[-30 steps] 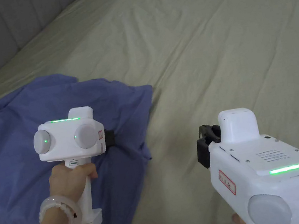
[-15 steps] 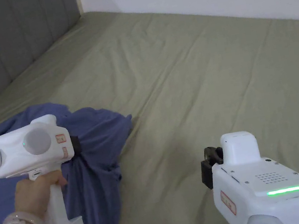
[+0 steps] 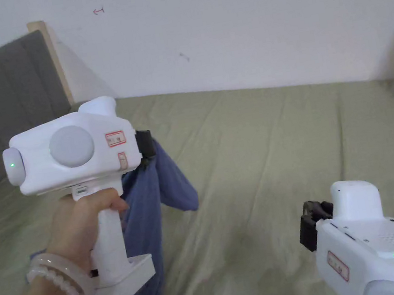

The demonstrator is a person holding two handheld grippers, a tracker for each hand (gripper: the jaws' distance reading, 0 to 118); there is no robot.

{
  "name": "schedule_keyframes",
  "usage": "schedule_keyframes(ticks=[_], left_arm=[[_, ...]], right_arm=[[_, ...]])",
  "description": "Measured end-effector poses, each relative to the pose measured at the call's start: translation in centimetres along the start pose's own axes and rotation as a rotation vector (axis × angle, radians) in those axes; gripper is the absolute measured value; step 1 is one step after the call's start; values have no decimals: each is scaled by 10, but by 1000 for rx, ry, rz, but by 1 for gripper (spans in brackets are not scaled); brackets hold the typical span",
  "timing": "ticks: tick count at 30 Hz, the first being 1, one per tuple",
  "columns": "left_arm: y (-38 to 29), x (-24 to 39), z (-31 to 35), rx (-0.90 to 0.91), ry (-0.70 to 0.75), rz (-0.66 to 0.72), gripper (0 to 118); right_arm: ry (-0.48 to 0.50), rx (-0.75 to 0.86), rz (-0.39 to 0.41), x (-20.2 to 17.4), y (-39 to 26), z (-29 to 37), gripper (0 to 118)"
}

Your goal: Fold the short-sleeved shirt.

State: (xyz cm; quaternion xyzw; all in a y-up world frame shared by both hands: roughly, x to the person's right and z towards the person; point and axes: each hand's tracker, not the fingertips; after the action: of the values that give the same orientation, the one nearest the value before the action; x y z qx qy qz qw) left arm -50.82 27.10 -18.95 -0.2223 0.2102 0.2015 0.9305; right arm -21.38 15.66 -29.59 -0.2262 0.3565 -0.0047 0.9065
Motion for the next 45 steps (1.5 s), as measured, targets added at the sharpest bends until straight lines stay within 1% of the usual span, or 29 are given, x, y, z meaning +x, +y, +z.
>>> schedule_keyframes(ticks=[3, 5, 7, 8, 11, 12, 14, 15, 17, 19, 21, 23, 26, 27, 28, 29, 30, 31, 32, 33, 34, 36, 39, 40, 41, 42, 43, 44, 45], left_arm=[[-3, 67, -2, -1, -151, -76, 2], [-9, 104, -7, -12, -252, -88, 2], [-17, 141, -13, -47, -348, -70, 2], [-22, 156, -16, -53, -388, -91, 2], [-48, 202, -30, -91, -426, -167, 2], [-64, 213, -41, -110, -444, -165, 2], [-96, 230, -66, -218, -479, -156, 2], [-119, 238, -81, -286, -473, -171, 2], [-167, 249, -107, -369, -402, -244, 2], [-214, 256, -128, -504, -365, -292, 2], [-255, 256, -139, -622, -374, -277, 2], [-277, 255, -140, -624, -350, -300, 2], [-295, 255, -139, -619, -302, -409, 2], [-298, 254, -138, -608, -300, -428, 2], [-298, 253, -139, -609, -310, -417, 3], [-296, 252, -138, -607, -311, -415, 8], [-294, 250, -138, -603, -312, -403, 18], [-292, 249, -137, -600, -307, -386, 47], [-289, 247, -137, -600, -303, -373, 80], [-285, 245, -135, -601, -298, -365, 106], [-282, 242, -133, -602, -298, -352, 118], [-267, 234, -122, -547, -317, -320, 116], [-242, 217, -106, -501, -291, -312, 114], [-232, 207, -98, -468, -285, -302, 106], [-223, 198, -91, -441, -275, -289, 91], [-213, 186, -82, -413, -256, -273, 64], [-206, 175, -74, -389, -232, -264, 41], [-200, 161, -65, -368, -190, -267, 29], [-198, 148, -57, -355, -140, -272, 29]], right_arm=[[-70, 51, -35, 34, 13, 21, 0], [-122, 87, -52, 57, 19, 37, 0], [-176, 110, -76, 81, 23, 52, 0], [-203, 120, -89, 92, 24, 59, 0], [-278, 134, -134, 127, 24, 79, 0], [-305, 130, -150, 139, 22, 84, 0], [-339, 121, -175, 158, 17, 91, 0], [-360, 111, -195, 167, 13, 94, 0], [-379, 96, -223, 180, 6, 97, 0], [-389, 79, -231, 187, -3, 97, 0], [-400, 50, -221, 191, -12, 94, 0], [-405, 20, -211, 192, -20, 90, 0], [-392, -18, -216, 192, -28, 82, 0], [-391, -27, -217, 191, -31, 80, 0], [-388, -33, -220, 190, -32, 77, 0], [-381, -41, -226, 189, -33, 75, 0], [-374, -45, -231, 188, -34, 72, 0], [-367, -48, -234, 185, -35, 72, 0], [-360, -52, -232, 182, -35, 70, 0], [-350, -56, -225, 179, -35, 68, 0], [-343, -60, -212, 176, -34, 67, 0], [-331, -64, -190, 169, -33, 67, 0], [-316, -61, -184, 161, -29, 66, 0], [-307, -58, -185, 158, -28, 65, 0], [-300, -56, -185, 155, -26, 65, 0], [-288, -53, -179, 151, -24, 65, 0], [-282, -52, -171, 147, -23, 64, 0], [-275, -52, -162, 142, -22, 63, 0], [-264, -52, -151, 136, -22, 61, 0]])
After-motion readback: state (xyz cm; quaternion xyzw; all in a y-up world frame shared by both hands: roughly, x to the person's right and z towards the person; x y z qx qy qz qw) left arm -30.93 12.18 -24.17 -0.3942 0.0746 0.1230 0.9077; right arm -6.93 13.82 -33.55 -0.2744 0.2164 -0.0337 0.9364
